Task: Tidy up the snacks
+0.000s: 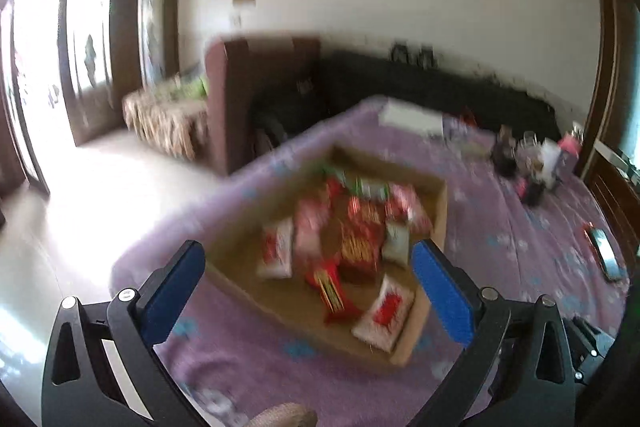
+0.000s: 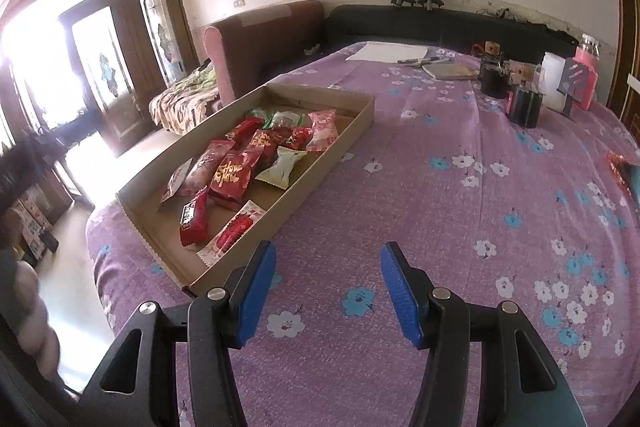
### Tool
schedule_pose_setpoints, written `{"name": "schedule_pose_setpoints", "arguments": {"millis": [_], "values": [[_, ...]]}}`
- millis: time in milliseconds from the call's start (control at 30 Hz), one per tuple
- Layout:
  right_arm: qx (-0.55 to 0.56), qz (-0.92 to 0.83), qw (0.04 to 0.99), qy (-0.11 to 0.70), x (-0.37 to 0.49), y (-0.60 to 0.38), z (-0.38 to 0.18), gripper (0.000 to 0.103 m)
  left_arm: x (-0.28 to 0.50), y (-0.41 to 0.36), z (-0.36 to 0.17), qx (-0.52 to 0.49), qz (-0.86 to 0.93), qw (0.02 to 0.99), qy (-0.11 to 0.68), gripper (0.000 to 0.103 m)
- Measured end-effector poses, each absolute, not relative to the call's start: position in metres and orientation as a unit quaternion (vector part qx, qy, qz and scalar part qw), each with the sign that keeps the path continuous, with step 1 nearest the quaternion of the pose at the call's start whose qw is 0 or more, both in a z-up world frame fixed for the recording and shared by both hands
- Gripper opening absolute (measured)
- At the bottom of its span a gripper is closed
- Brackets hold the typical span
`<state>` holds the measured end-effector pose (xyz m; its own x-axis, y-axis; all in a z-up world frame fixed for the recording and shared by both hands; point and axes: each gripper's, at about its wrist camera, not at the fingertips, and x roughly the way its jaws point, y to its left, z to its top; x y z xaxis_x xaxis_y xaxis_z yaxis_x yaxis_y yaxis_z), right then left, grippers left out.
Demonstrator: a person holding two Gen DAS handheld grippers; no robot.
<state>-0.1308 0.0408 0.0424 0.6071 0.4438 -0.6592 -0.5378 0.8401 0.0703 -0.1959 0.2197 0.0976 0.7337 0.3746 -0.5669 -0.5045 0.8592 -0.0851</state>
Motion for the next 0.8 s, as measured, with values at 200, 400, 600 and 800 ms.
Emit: {"name": "schedule_pose_setpoints", "arguments": {"millis": [200, 400, 600, 800], "values": [[-0.083, 0.271, 0.896, 0.342, -0.134, 0.044, 0.043, 0.065, -0.178, 0.228, 0.071, -0.158, 0.224, 0.897, 0.347, 0.103], [-0.093, 0.276, 0.892, 0.346, -0.133, 0.053, 0.04, 0.065, -0.179, 0.229, 0.06, -0.172, 0.221, 0.887, 0.366, 0.103], [-0.111, 0.287, 0.886, 0.346, -0.138, 0.066, 0.038, 0.065, -0.181, 0.238, 0.056, -0.179, 0.224, 0.884, 0.37, 0.103], [-0.121, 0.303, 0.88, 0.345, -0.143, 0.077, 0.034, 0.066, -0.181, 0.241, 0.053, -0.181, 0.225, 0.88, 0.377, 0.103]]}}
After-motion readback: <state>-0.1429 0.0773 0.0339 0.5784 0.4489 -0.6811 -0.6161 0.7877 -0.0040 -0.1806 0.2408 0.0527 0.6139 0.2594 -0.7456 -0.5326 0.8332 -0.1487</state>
